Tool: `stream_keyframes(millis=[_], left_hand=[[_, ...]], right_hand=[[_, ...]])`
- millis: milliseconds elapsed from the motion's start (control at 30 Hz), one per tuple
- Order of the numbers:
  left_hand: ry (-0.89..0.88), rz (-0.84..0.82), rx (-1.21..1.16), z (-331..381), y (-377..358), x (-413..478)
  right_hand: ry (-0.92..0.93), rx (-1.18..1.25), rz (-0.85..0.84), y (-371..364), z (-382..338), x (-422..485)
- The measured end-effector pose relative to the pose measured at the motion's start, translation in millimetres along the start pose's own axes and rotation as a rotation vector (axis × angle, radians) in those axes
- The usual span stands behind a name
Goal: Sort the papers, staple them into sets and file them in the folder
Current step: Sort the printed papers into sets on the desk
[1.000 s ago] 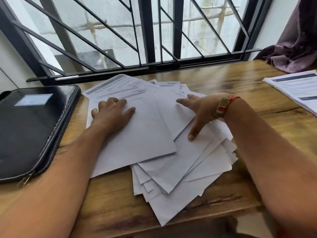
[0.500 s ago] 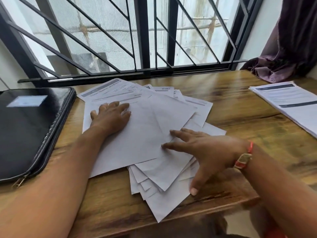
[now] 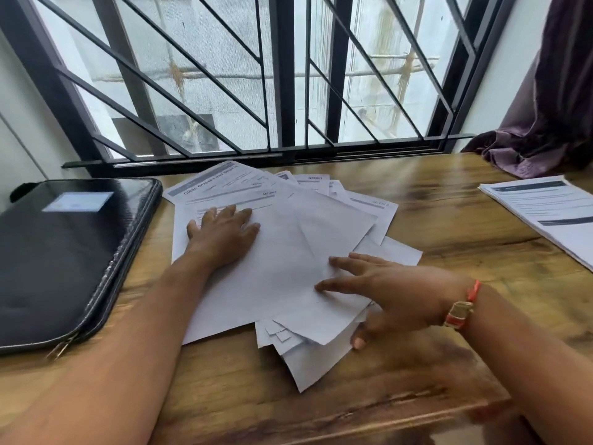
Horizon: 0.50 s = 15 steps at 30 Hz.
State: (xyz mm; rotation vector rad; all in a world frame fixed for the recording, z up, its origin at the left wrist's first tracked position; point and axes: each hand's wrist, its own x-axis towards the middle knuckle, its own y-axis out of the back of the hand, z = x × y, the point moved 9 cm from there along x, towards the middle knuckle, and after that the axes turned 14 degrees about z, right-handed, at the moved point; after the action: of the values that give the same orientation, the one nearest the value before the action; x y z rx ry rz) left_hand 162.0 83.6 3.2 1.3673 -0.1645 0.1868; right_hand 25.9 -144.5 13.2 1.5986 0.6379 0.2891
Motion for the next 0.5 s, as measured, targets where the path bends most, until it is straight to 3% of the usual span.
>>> stream_keyframes(millis=[167, 300, 367, 500], left_hand=[[-0.005, 0.004, 0.000, 0.0, 0.7, -1.3], [0.006, 0.001, 0.000, -1.1, -0.9, -1.6], [0.009, 0.003, 0.002, -1.3, -1.4, -2.3], [0.012, 0.013, 0.003, -0.9, -2.3, -1.4]], right_hand=[[-0.033, 0.017, -0.044, 16.6, 2.1, 3.2], [-0.190, 0.093, 0.350, 66.2, 40.7, 59.4], [-0.304, 0.053, 0.453, 69.3, 66.1, 87.5], [-0.369, 0.057, 0.373, 34.6, 82.7, 114.1]])
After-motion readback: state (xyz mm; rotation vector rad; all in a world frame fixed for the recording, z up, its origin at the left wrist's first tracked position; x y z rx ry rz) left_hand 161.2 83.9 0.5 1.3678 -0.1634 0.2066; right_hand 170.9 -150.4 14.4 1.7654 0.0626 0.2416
